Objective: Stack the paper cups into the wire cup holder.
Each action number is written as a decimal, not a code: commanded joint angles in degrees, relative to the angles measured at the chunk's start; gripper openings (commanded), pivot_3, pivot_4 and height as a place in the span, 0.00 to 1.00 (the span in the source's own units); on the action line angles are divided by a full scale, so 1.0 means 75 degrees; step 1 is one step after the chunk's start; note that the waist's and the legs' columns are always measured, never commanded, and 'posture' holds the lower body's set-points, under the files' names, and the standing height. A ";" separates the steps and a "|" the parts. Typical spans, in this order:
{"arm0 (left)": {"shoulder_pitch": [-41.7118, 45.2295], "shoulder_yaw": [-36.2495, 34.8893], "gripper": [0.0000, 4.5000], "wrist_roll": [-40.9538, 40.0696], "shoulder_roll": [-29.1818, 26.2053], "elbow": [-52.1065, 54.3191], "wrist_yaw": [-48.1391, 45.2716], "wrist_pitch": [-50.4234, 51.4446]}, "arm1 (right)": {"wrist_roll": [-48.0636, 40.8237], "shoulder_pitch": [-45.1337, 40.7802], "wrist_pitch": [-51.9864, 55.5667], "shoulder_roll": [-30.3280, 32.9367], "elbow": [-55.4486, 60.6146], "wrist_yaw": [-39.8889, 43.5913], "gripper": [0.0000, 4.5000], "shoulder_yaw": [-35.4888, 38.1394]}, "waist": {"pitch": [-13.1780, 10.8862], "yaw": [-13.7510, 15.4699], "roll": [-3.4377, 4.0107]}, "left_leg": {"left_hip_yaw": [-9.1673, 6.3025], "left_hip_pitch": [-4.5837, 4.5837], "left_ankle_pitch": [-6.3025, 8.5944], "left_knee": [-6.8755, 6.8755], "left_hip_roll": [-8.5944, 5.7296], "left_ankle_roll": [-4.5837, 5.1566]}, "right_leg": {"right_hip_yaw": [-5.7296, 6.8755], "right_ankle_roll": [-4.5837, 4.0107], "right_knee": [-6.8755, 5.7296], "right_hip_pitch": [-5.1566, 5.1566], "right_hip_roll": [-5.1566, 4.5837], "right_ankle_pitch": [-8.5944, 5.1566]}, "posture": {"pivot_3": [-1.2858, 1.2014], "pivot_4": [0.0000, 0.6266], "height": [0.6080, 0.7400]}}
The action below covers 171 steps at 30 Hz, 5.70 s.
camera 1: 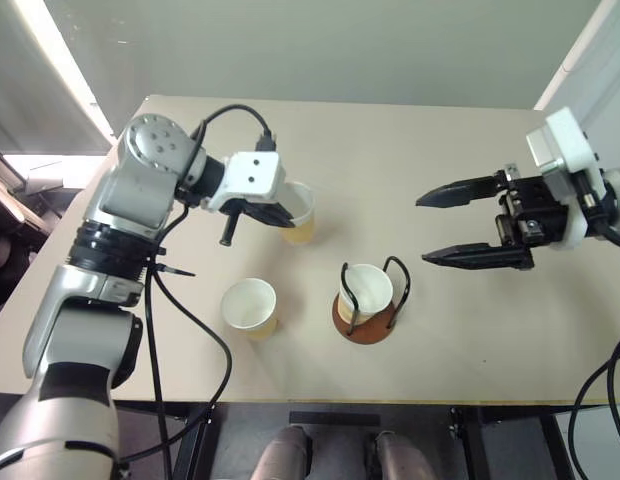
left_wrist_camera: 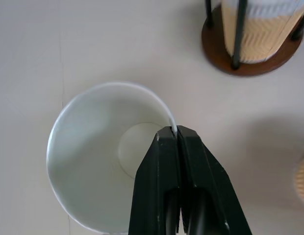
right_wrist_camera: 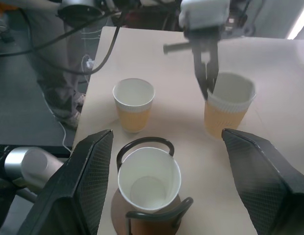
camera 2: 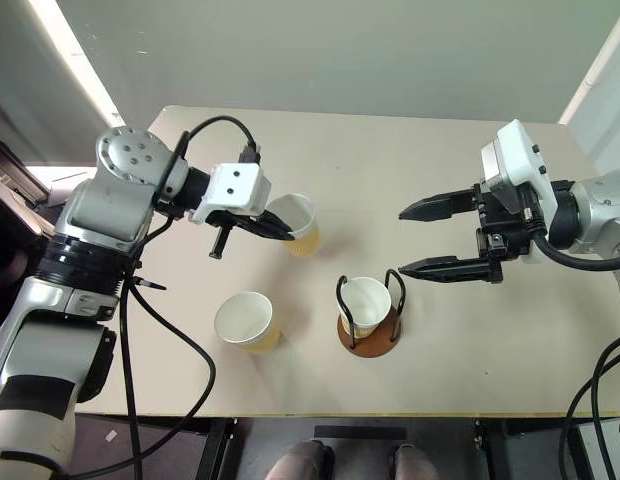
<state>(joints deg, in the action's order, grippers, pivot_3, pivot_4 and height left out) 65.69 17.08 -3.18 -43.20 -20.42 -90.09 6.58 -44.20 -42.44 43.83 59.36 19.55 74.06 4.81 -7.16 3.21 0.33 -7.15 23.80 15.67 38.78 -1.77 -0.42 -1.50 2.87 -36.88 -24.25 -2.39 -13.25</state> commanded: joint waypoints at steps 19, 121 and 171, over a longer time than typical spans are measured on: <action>0.1854 0.1242 0.01 -0.3619 -0.0012 0.1714 -0.0321 0.2058 | -0.0431 0.1618 -0.0101 0.1239 0.0557 0.0125 0.81 0.1761 | 0.0000 0.0016 0.0000 | 0.0008 0.0018 0.0009 0.0040 0.0004 0.0014 | -0.0005 0.0020 -0.0007 -0.0005 -0.0001 0.0011 | 0.52 0.24 1.00; -0.1960 0.0872 0.99 0.1058 -0.1648 0.3314 0.0233 0.1090 | -0.0607 0.0139 0.0133 0.0769 -0.0017 0.0301 0.81 0.0270 | 0.0001 -0.0046 0.0002 | 0.0004 0.0014 0.0008 0.0048 -0.0001 0.0022 | -0.0006 0.0022 -0.0007 -0.0003 -0.0001 0.0012 | 0.52 0.24 1.00; 0.3222 0.2460 0.01 -0.3358 0.0100 -0.0434 -0.0321 0.1970 | -0.0614 0.1238 -0.0183 0.1285 -0.0353 0.0476 0.81 0.1575 | -0.0002 0.0050 -0.0002 | 0.0006 0.0033 0.0009 0.0043 -0.0005 0.0022 | -0.0003 0.0028 0.0008 -0.0003 -0.0009 0.0015 | 0.52 0.24 1.00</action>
<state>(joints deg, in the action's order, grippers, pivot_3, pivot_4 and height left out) 87.23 35.17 -27.25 -43.21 -22.65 -90.73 23.36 -47.67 -32.81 42.11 67.29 15.54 77.84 12.72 -7.18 3.59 0.31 -7.09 24.05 15.74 39.10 -1.82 -0.25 -1.53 3.08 -36.81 -24.28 -2.48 -13.13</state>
